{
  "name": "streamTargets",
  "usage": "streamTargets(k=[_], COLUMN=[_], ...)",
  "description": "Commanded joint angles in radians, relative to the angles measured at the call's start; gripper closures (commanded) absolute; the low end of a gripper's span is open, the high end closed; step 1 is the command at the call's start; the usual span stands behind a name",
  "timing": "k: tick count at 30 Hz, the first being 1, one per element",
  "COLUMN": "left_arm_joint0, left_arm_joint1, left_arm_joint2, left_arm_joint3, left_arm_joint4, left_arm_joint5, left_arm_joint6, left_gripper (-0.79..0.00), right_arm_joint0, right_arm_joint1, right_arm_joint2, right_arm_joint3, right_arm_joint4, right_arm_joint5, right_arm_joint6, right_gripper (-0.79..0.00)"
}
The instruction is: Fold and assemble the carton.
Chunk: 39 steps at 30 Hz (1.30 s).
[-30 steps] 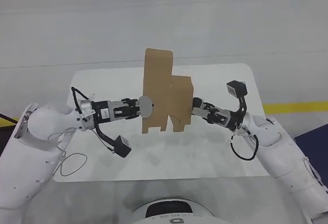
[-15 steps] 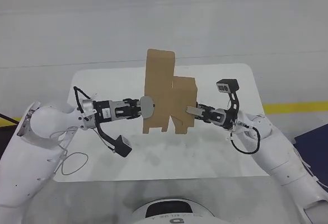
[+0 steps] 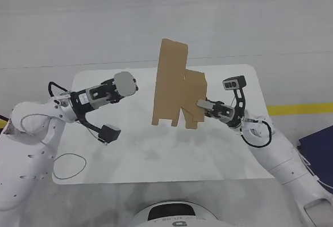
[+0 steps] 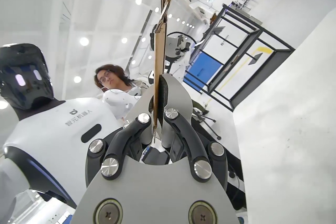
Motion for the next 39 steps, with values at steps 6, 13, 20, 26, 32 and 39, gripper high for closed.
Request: streamTargets(k=[6, 13, 20, 26, 32, 39], left_arm_joint0=[0.034, 0.08, 0.126, 0.164, 0.189, 0.197], left_arm_joint1=[-0.008, -0.011, -0.013, -0.015, -0.017, -0.016], left_arm_joint2=[-0.024, -0.041, -0.062, -0.065, -0.07, -0.089], left_arm_joint3=[0.055, 0.037, 0.028, 0.014, 0.019, 0.029], left_arm_joint4=[-0.286, -0.315, -0.35, -0.35, -0.349, -0.342], left_arm_joint5=[-0.147, -0.13, -0.117, -0.093, -0.074, -0.082], left_arm_joint6=[-0.077, -0.144, -0.149, -0.147, -0.138, -0.122], left_gripper=[-0.785, -0.785, -0.785, -0.785, -0.785, -0.785], right_arm_joint0=[-0.004, -0.004, -0.028, 0.026, 0.071, 0.051], right_arm_joint1=[-0.014, -0.014, -0.039, -0.09, -0.111, -0.096], right_arm_joint2=[0.005, 0.005, -0.038, -0.153, -0.189, -0.116], right_arm_joint3=[0.026, 0.026, 0.002, 0.147, 0.206, 0.154], right_arm_joint4=[0.143, 0.143, 0.506, 0.697, 0.688, 0.576], right_arm_joint5=[0.069, 0.069, 0.414, 0.722, 0.905, 0.89], right_arm_joint6=[0.07, 0.07, 0.114, 0.107, -0.017, -0.058], right_gripper=[0.0, 0.0, 0.0, 0.0, 0.0, 0.0])
